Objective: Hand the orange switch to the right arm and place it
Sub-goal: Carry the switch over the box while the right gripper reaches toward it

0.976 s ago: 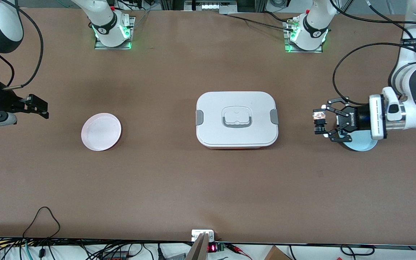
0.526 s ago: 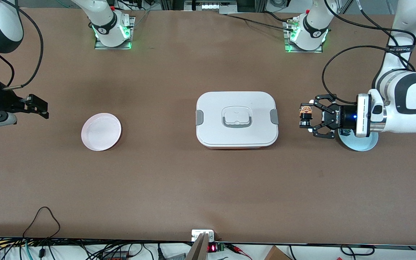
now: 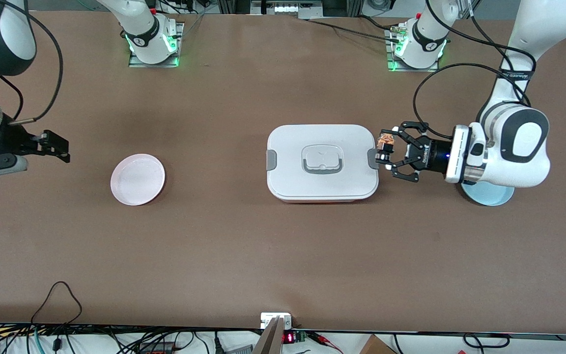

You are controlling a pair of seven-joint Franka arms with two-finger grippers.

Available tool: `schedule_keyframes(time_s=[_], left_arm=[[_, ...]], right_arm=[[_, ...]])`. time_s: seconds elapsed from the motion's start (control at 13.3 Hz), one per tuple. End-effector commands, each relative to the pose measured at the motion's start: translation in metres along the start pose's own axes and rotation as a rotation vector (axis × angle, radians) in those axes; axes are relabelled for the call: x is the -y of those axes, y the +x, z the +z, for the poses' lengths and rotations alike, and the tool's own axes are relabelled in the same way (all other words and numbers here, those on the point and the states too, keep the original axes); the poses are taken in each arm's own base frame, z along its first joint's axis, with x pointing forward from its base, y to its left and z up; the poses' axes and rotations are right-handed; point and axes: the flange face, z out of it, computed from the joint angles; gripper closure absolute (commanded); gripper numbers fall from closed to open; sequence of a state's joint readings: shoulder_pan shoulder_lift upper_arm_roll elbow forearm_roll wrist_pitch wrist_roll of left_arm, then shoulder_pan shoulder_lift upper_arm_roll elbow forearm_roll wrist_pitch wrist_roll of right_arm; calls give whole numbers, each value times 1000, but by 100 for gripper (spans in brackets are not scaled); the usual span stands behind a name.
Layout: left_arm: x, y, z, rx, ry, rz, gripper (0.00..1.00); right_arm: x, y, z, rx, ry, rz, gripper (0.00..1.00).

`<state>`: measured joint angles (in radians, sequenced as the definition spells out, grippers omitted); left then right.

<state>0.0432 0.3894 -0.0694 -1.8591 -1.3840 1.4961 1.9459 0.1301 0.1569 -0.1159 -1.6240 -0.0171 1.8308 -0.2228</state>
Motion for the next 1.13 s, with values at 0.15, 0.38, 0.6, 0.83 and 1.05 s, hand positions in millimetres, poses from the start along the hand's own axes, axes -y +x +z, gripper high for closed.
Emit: schedule_keyframes(time_s=[0.15,0.38,0.6,0.83,1.05], left_arm=[[2,1,15,-81,3,161,100],[4,-6,31,-77,-15,164,100],[6,-7,46,-97,-26,169,100],[7,-2,56,-136,-17,210,100],[7,-2,67,-154,-20,203,100]], right_arm=[[58,4,11,83,71,-143,0],[112,24,44,56,512,-43,0],[180,52,93,60,973,113,0],[278,68,114,-9,1231,284,0],[393,49,108,-91,1379,528,0]])
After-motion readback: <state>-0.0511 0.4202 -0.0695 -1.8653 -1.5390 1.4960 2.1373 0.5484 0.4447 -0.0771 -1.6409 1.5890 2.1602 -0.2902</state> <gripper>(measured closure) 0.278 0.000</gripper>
